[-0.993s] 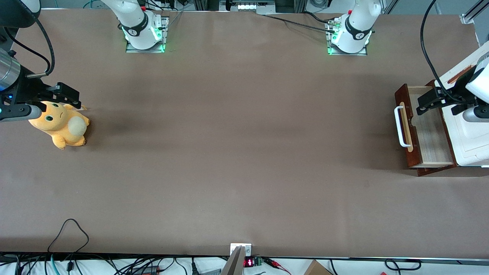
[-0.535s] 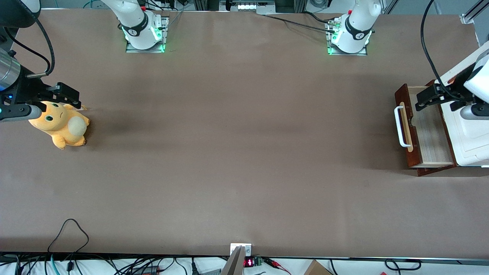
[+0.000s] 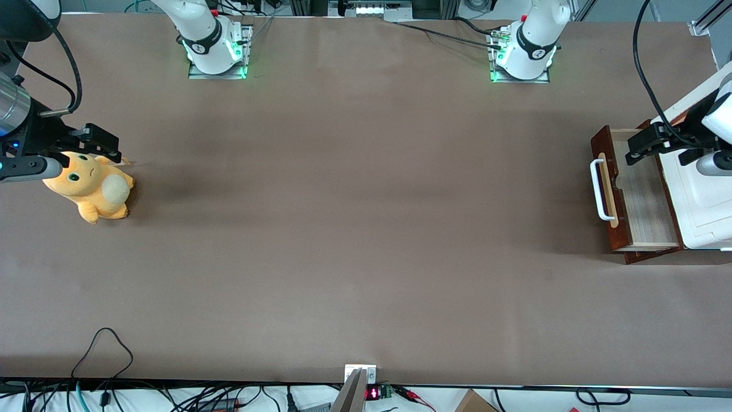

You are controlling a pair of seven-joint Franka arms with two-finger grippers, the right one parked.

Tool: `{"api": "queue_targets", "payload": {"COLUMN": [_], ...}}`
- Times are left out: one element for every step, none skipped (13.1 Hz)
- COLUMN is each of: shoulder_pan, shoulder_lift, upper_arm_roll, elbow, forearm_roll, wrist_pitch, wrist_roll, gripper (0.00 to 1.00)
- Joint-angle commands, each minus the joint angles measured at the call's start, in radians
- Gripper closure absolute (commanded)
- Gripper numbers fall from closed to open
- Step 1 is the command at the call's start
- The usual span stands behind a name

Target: Open lower drawer with left arm only

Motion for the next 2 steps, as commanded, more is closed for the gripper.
{"api": "queue_targets", "payload": {"shoulder_pan": [0.009,0.009], "shoulder_lift": [-0.004,-0.006], "upper_arm_roll": [0.0,-0.002], "elbow": [0.013,0.013], "forearm_roll": [-0.021,-0.021], "wrist_pitch": [-0.019,-0.019], "wrist_roll": [0.013,0.012], "gripper": [0.0,0.0]}}
